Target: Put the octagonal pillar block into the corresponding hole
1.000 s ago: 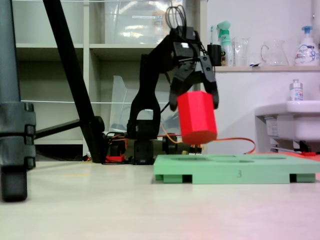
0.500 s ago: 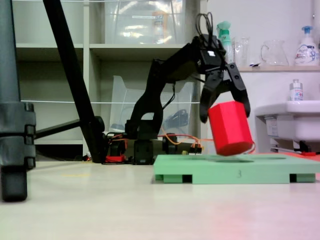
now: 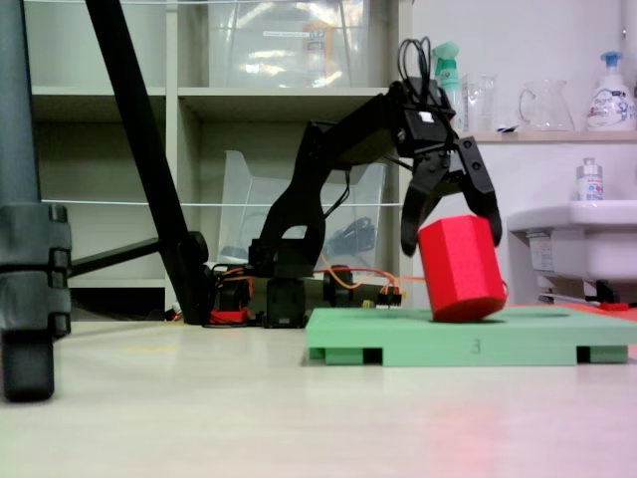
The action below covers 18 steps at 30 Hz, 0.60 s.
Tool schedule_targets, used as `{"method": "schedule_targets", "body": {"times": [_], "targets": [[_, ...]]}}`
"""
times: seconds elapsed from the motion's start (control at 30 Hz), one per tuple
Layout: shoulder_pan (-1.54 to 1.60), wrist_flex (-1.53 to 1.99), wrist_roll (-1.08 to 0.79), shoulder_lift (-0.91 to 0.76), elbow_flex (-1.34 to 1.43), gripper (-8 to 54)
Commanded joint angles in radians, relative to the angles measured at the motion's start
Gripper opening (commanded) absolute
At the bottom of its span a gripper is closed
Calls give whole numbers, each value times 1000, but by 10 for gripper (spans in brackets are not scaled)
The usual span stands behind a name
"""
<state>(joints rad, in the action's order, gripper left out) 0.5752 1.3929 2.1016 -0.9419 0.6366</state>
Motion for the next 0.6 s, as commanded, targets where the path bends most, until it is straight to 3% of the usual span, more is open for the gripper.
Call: {"method": "schedule_targets", "body": {"times": [0.0,0.57], "targets": [[12,-52,9,-26,-63,185],[15,-55,11,67,-115,185]]}}
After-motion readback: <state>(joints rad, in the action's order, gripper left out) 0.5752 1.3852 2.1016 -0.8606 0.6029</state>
